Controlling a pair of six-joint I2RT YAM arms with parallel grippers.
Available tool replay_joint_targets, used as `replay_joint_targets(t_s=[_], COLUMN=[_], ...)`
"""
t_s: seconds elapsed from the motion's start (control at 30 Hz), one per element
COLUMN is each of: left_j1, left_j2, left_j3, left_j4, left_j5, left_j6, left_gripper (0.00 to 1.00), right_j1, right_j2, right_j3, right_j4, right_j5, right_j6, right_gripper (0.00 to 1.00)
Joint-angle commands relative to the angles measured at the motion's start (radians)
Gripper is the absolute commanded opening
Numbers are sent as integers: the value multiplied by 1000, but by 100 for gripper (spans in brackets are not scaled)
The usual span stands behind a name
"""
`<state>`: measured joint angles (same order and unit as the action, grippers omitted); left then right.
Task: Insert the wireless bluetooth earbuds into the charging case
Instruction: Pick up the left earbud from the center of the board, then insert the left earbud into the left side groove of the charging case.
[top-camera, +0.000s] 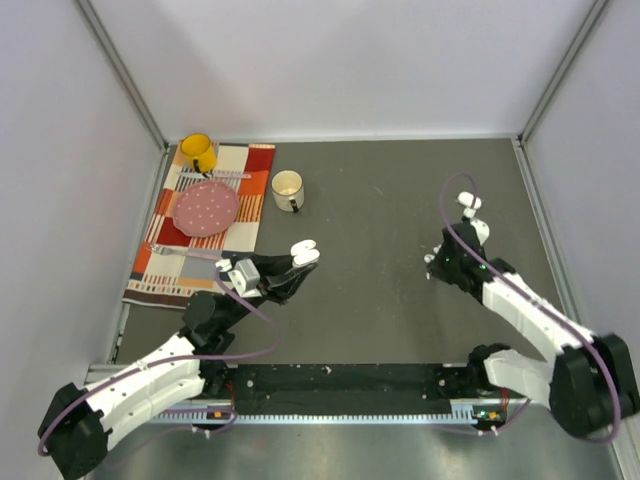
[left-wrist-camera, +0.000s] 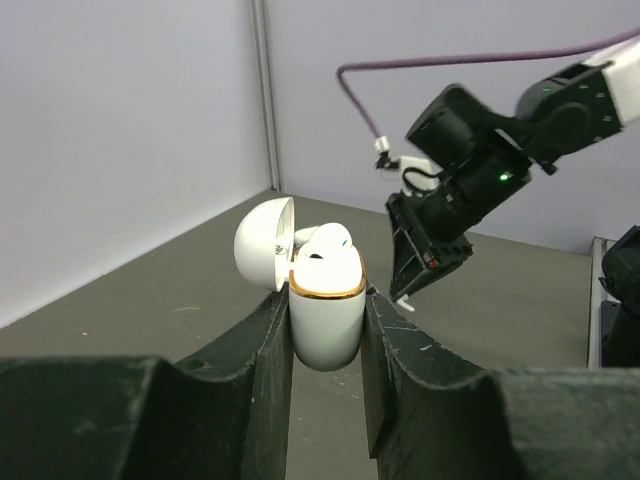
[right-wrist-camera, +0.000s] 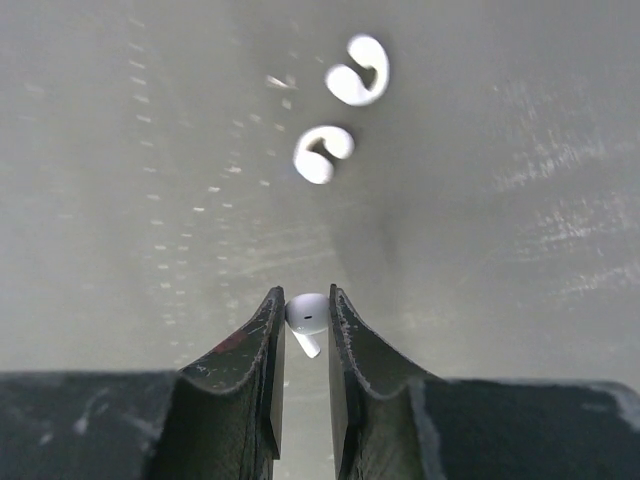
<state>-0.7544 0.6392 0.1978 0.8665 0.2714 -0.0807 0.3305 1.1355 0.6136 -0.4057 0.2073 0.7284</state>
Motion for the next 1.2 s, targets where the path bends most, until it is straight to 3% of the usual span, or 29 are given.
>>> replay_joint_targets(t_s=[0.0, 0.3, 0.57, 0.77, 0.9, 1.17], left_j1=[0, 0, -2, -2, -2, -2], left_j2=[-1, 31, 30, 42, 62, 80], left_j3=[2, 14, 17, 20, 31, 35], left_j4=[51, 69, 72, 77, 78, 98], left_j5=[2, 20, 35, 51, 75, 77], left_j6=[-16, -27, -47, -30, -25, -27], left_gripper=[0, 0, 0, 0, 0, 0], right_j1=[-4, 4, 18, 19, 51, 222], right_j2=[-239, -459, -684, -678, -651, -571], right_j3=[-118, -155, -278, -252, -264, -271], right_j4=[252, 346, 662, 729, 907, 1258], right_j5=[-5, -40, -26, -181, -262, -304], right_j6=[31, -57, -58, -1, 68, -53], right_gripper=[0, 0, 0, 0, 0, 0])
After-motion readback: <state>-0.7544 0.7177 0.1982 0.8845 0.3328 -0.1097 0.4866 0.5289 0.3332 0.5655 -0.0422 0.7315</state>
